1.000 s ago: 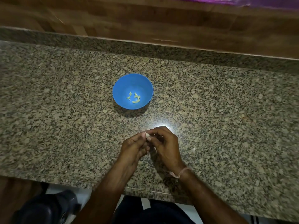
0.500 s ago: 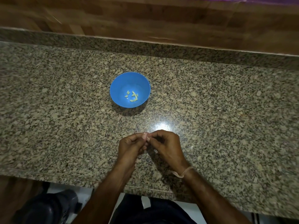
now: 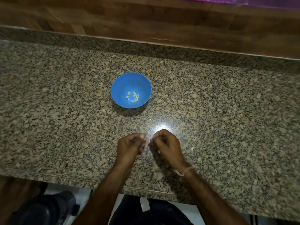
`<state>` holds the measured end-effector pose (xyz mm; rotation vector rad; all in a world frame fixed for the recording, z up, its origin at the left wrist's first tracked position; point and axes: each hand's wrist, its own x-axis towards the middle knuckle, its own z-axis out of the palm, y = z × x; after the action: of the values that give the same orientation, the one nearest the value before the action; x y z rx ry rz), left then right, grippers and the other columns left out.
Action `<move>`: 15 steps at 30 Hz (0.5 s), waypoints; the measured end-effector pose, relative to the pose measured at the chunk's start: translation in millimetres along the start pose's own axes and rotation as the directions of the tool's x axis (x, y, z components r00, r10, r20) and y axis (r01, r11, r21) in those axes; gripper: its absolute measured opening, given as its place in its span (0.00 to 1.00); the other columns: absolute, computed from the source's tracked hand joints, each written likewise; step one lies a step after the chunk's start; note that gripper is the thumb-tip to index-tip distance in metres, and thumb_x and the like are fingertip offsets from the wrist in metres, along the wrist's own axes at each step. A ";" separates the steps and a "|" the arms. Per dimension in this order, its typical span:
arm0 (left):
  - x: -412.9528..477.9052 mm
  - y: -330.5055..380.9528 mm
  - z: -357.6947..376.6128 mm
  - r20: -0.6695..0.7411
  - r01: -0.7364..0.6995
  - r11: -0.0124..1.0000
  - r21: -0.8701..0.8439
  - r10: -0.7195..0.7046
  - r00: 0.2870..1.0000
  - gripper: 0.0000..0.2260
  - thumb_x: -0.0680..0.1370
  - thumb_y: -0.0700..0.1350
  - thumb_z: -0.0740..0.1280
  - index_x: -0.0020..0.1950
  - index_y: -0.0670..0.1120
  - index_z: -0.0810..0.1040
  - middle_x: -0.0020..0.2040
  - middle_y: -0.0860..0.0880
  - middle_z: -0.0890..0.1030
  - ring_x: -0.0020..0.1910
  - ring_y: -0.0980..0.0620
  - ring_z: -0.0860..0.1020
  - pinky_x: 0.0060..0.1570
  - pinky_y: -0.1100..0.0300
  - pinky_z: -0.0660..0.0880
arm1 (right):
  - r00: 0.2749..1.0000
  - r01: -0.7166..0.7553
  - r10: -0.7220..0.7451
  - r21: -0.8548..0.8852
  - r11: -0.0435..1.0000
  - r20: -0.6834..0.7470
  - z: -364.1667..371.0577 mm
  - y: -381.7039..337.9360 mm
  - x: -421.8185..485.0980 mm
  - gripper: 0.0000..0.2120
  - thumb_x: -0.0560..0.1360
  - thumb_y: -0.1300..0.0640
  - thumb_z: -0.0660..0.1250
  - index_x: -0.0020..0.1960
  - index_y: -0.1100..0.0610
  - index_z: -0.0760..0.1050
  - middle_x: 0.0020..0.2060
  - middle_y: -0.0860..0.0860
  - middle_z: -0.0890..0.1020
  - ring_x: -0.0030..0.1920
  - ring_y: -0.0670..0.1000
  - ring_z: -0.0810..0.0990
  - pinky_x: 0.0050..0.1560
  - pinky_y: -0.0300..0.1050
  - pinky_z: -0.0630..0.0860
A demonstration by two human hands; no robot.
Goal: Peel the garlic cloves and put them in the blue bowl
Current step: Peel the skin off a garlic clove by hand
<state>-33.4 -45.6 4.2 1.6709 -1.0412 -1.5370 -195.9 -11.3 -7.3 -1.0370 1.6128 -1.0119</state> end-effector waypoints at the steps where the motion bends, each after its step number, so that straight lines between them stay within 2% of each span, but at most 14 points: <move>1: 3.8 -2.1 -3.2 -0.038 -0.141 0.974 0.179 0.150 0.988 0.05 0.80 0.47 0.73 0.50 0.46 0.87 0.39 0.51 0.86 0.38 0.56 0.83 0.41 0.63 0.78 | 1.000 -0.005 0.005 -0.017 1.000 -0.015 -0.5 4.7 -1.0 0.04 0.80 0.62 0.69 0.47 0.55 0.80 0.41 0.52 0.85 0.45 0.55 0.84 0.49 0.55 0.81; 3: 14.0 -6.1 -10.0 -0.007 -0.352 0.803 0.480 0.405 0.914 0.02 0.80 0.47 0.74 0.49 0.49 0.86 0.42 0.55 0.84 0.42 0.56 0.82 0.43 0.61 0.77 | 1.000 -0.005 0.005 -0.058 0.998 -0.010 -1.8 11.5 -4.0 0.04 0.80 0.63 0.69 0.47 0.56 0.79 0.40 0.52 0.85 0.44 0.55 0.84 0.48 0.54 0.81; 4: 20.3 -8.5 -12.2 0.031 -0.407 0.722 0.560 0.472 0.881 0.02 0.79 0.45 0.74 0.51 0.48 0.86 0.44 0.53 0.83 0.44 0.53 0.81 0.44 0.59 0.76 | 1.000 -0.002 0.002 -0.072 0.997 0.001 -1.8 12.9 -5.4 0.04 0.79 0.62 0.70 0.46 0.56 0.79 0.40 0.52 0.85 0.43 0.55 0.84 0.48 0.54 0.81; 6: 29.5 -12.2 -12.6 0.090 -0.444 0.634 0.633 0.510 0.856 0.07 0.77 0.40 0.75 0.55 0.45 0.85 0.48 0.49 0.81 0.47 0.49 0.80 0.46 0.59 0.73 | 1.000 0.000 0.001 -0.080 0.997 0.024 -1.0 15.4 -5.2 0.02 0.78 0.60 0.71 0.46 0.55 0.81 0.40 0.51 0.86 0.44 0.55 0.85 0.48 0.55 0.82; 9: 26.8 -16.1 -10.4 0.094 -0.406 0.584 0.702 0.490 0.867 0.17 0.76 0.39 0.76 0.64 0.46 0.81 0.57 0.49 0.76 0.54 0.48 0.77 0.49 0.59 0.72 | 0.999 -0.012 0.015 -0.071 0.997 0.052 -0.8 17.2 -2.2 0.02 0.76 0.58 0.72 0.46 0.54 0.83 0.42 0.49 0.87 0.45 0.53 0.86 0.52 0.56 0.84; 11: 11.8 -15.8 -8.4 0.030 -0.415 0.614 0.671 0.538 0.843 0.16 0.77 0.41 0.75 0.63 0.49 0.80 0.58 0.52 0.75 0.57 0.52 0.75 0.50 0.58 0.73 | 0.995 -0.070 0.067 0.032 0.997 0.080 -1.5 16.4 -1.8 0.03 0.77 0.58 0.74 0.47 0.57 0.85 0.42 0.54 0.88 0.45 0.57 0.87 0.53 0.58 0.85; 12: 3.0 -16.4 -6.1 0.010 -0.442 0.671 0.596 0.544 0.839 0.12 0.78 0.41 0.74 0.60 0.50 0.81 0.57 0.53 0.76 0.56 0.54 0.76 0.49 0.58 0.74 | 0.989 -0.114 0.101 0.122 0.986 0.110 -1.3 15.0 -2.5 0.05 0.78 0.59 0.74 0.49 0.61 0.85 0.42 0.59 0.87 0.43 0.59 0.86 0.52 0.58 0.84; 13: -5.4 -16.8 -2.7 0.005 -0.449 0.754 0.479 0.509 0.861 0.09 0.78 0.41 0.73 0.57 0.51 0.82 0.55 0.55 0.79 0.54 0.56 0.78 0.48 0.58 0.77 | 0.980 -0.164 0.132 0.227 0.960 0.150 -0.5 13.9 -3.9 0.07 0.79 0.60 0.74 0.51 0.65 0.84 0.42 0.64 0.86 0.42 0.61 0.84 0.50 0.57 0.83; 15: -17.8 -18.5 4.0 0.023 -0.352 0.899 0.261 0.358 0.933 0.08 0.80 0.41 0.72 0.52 0.54 0.84 0.50 0.55 0.84 0.50 0.55 0.83 0.47 0.51 0.82 | 0.958 -0.262 0.185 0.400 0.878 0.220 3.7 15.1 -7.3 0.11 0.79 0.60 0.75 0.53 0.69 0.83 0.41 0.68 0.83 0.43 0.60 0.80 0.50 0.58 0.79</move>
<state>-35.0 -20.9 -3.5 1.5526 -1.4963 -1.1759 -193.4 -0.4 -20.4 -0.6051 1.2550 -1.0229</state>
